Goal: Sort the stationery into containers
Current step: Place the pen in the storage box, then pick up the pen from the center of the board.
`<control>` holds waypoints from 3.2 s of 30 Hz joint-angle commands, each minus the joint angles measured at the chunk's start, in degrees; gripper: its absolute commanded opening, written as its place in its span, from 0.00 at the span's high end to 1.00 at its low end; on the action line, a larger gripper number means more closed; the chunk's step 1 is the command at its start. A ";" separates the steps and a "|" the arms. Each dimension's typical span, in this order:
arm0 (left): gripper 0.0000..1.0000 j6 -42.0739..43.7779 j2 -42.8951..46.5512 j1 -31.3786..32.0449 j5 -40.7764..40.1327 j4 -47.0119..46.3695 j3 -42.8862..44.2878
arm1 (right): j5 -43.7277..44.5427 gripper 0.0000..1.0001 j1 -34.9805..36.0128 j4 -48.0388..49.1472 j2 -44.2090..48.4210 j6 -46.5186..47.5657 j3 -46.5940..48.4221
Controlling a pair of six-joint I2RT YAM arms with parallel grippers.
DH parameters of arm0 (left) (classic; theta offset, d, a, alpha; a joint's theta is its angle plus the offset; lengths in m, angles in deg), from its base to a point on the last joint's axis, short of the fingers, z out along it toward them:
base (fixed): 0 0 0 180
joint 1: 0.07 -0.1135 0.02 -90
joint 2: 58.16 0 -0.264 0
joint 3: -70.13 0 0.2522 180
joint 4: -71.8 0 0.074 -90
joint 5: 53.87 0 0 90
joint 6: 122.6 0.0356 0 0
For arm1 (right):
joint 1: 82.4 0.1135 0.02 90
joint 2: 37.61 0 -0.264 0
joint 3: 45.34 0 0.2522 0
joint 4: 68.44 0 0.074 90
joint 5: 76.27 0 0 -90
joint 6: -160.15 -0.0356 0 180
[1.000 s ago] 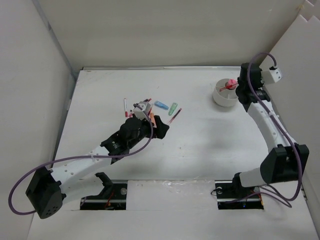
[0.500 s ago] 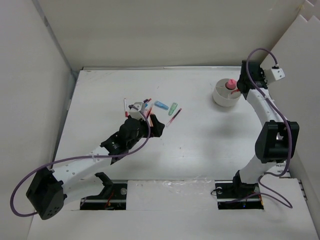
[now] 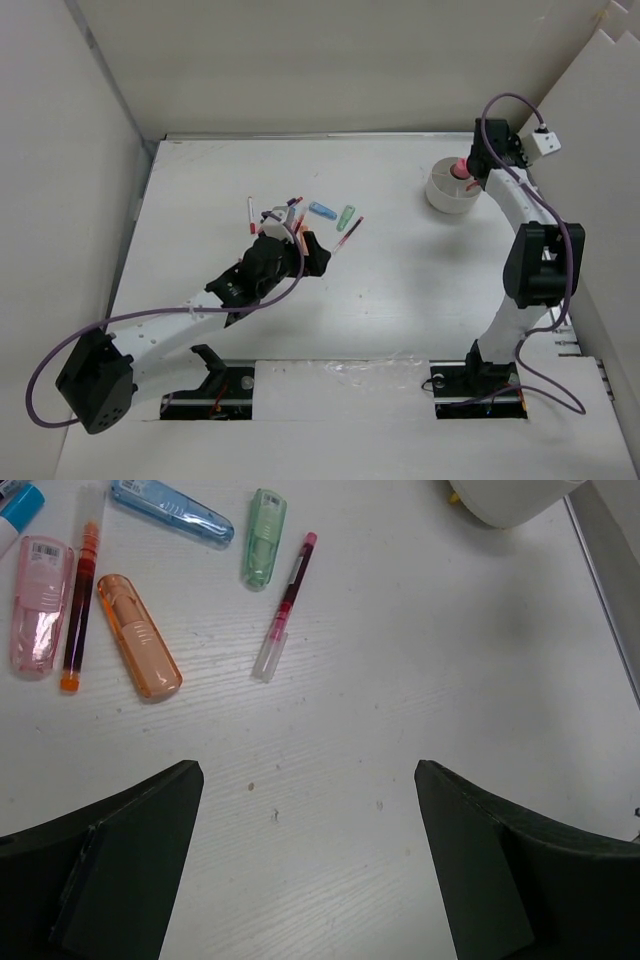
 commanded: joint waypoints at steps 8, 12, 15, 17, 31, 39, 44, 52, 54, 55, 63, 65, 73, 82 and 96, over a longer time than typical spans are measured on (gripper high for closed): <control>0.15 1.21 -0.59 -0.21 -4.67 1.33 2.24 | 1.62 0.70 2.64 -0.04 -1.55 -1.07 3.85; 0.15 1.21 -2.95 -0.21 -7.86 4.94 4.08 | 0.22 0.54 3.17 -0.04 -1.55 -1.07 3.32; 0.19 1.21 -4.97 -0.21 -7.86 5.47 4.09 | -1.63 0.48 3.17 -0.04 1.16 -1.60 2.62; 0.23 0.60 -6.38 -0.21 -8.65 6.79 4.88 | -2.69 0.47 3.17 -0.04 2.65 -1.60 2.10; 0.58 1.55 -23.97 -1.36 -7.95 6.28 14.28 | -20.70 1.00 15.91 6.11 27.88 -5.64 -22.42; 0.57 9.20 -33.90 0.05 -3.81 4.24 23.78 | -28.97 0.95 17.41 6.11 31.15 -4.50 -27.96; 0.55 11.05 -43.03 0.66 -5.04 7.49 32.55 | -32.83 0.63 18.02 6.80 31.15 -3.44 -29.98; 0.51 12.29 -50.86 0.66 -5.57 9.86 38.10 | -36.88 0.47 17.50 7.95 34.13 -2.39 -33.41; 0.51 12.29 -51.73 0.66 -5.57 9.87 38.10 | -38.37 0.47 16.97 7.95 34.66 -2.39 -33.94; 0.51 12.29 -52.53 0.66 -5.57 9.87 38.10 | -38.37 0.47 16.97 8.56 35.27 -2.39 -33.94; 0.91 12.29 -53.33 0.66 -3.29 9.34 35.82 | -38.90 0.47 16.44 8.57 35.80 -2.39 -34.47; 1.00 12.29 -51.75 0.66 -2.76 8.03 33.89 | -38.90 0.47 16.44 8.57 35.80 -2.39 -33.95; 1.00 10.97 -41.82 1.37 4.00 3.63 25.54 | -40.04 0.37 15.91 6.64 38.35 -2.39 -33.94; 1.00 10.44 -27.42 1.37 13.32 -0.41 21.15 | -48.11 0.26 17.31 5.49 41.08 -1.24 -33.94; 1.00 6.13 -18.00 1.37 23.69 -7.70 18.77 | -63.23 0.09 23.65 8.04 44.59 1.92 -33.94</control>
